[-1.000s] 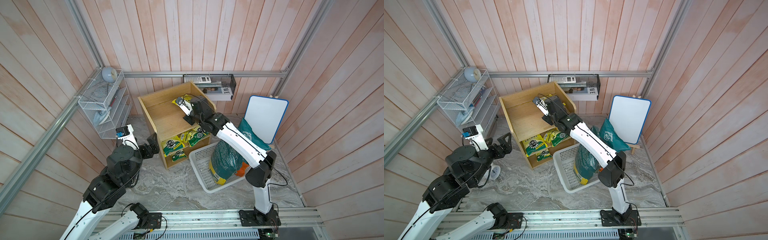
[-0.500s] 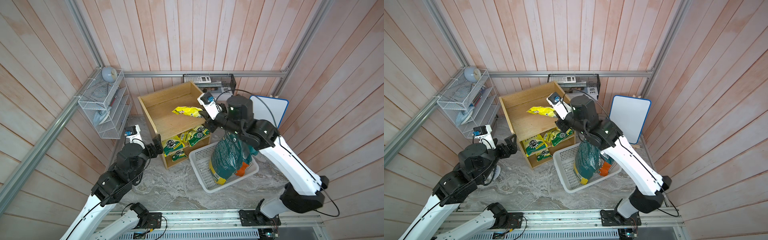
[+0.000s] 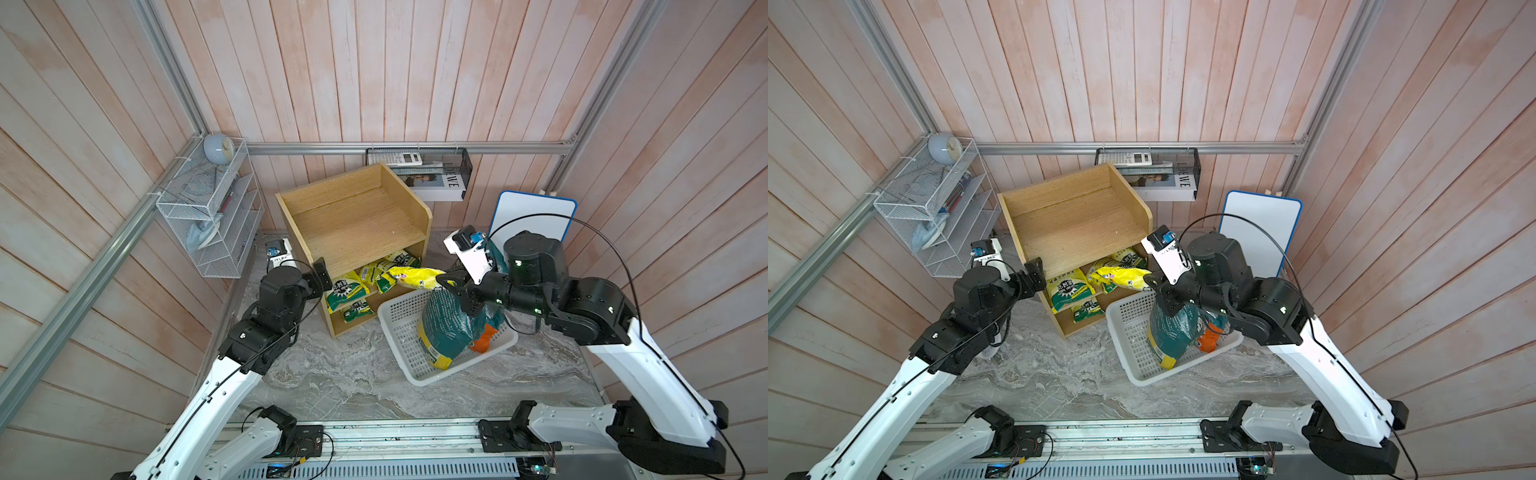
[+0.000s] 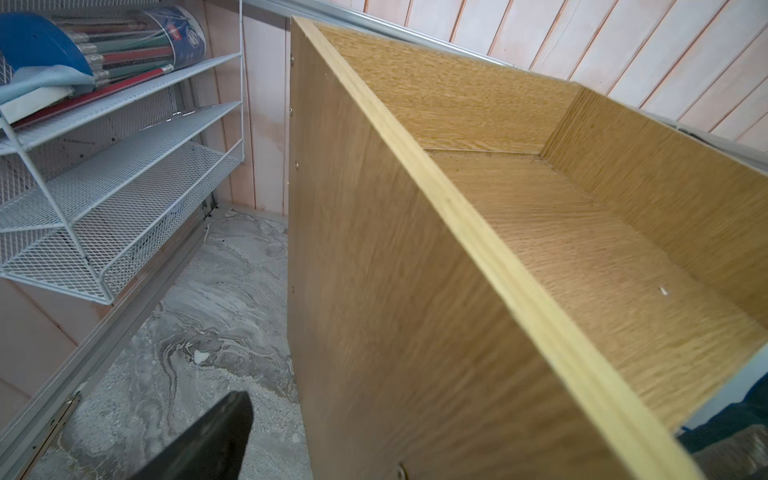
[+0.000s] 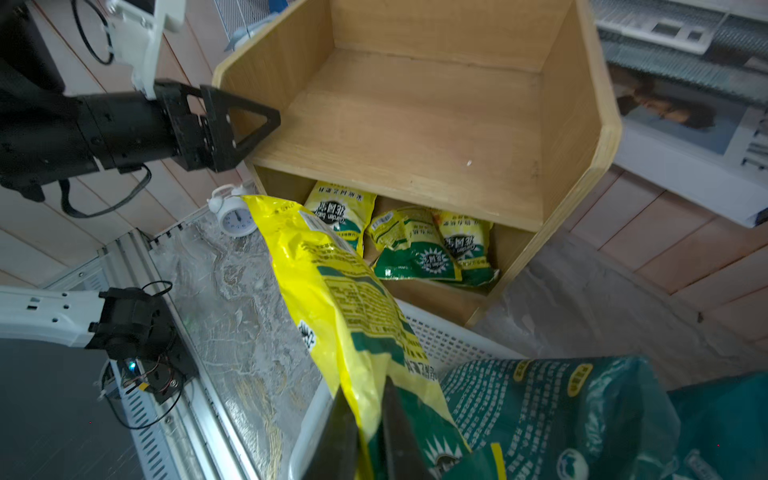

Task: Take down the fertilizer bag from the shelf
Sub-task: Pick up the fertilizer bag from the shelf, then place the fertilizer bag in the storage box.

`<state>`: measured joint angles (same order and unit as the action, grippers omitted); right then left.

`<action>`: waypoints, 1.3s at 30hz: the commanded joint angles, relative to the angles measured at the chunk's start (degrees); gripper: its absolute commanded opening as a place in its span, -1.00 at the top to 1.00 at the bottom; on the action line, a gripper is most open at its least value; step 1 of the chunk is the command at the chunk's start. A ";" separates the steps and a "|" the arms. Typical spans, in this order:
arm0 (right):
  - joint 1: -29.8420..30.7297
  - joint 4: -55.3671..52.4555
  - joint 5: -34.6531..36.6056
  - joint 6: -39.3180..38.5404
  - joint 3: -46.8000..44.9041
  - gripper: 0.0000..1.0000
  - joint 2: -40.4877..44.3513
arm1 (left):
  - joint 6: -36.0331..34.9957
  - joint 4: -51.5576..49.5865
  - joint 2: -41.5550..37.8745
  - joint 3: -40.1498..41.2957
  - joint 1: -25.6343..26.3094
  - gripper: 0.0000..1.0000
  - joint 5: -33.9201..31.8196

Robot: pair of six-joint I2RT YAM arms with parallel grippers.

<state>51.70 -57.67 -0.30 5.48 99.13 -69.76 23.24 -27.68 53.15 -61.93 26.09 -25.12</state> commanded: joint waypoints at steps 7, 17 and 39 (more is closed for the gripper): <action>0.46 -6.26 -0.40 10.17 -6.66 1.00 -2.53 | 1.82 3.94 4.13 0.10 -1.56 -0.99 3.34; 0.42 -4.31 2.08 14.92 -10.59 1.00 -17.07 | 1.76 3.69 3.29 1.23 -1.65 -0.99 3.24; 0.42 1.86 8.91 4.53 -5.62 0.12 -12.03 | 0.68 9.67 11.60 -1.46 -7.31 -0.99 8.82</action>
<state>51.99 -63.51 3.81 11.64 97.69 -88.03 24.62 -23.94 59.27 -62.00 20.36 -17.98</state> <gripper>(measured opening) 0.439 0.996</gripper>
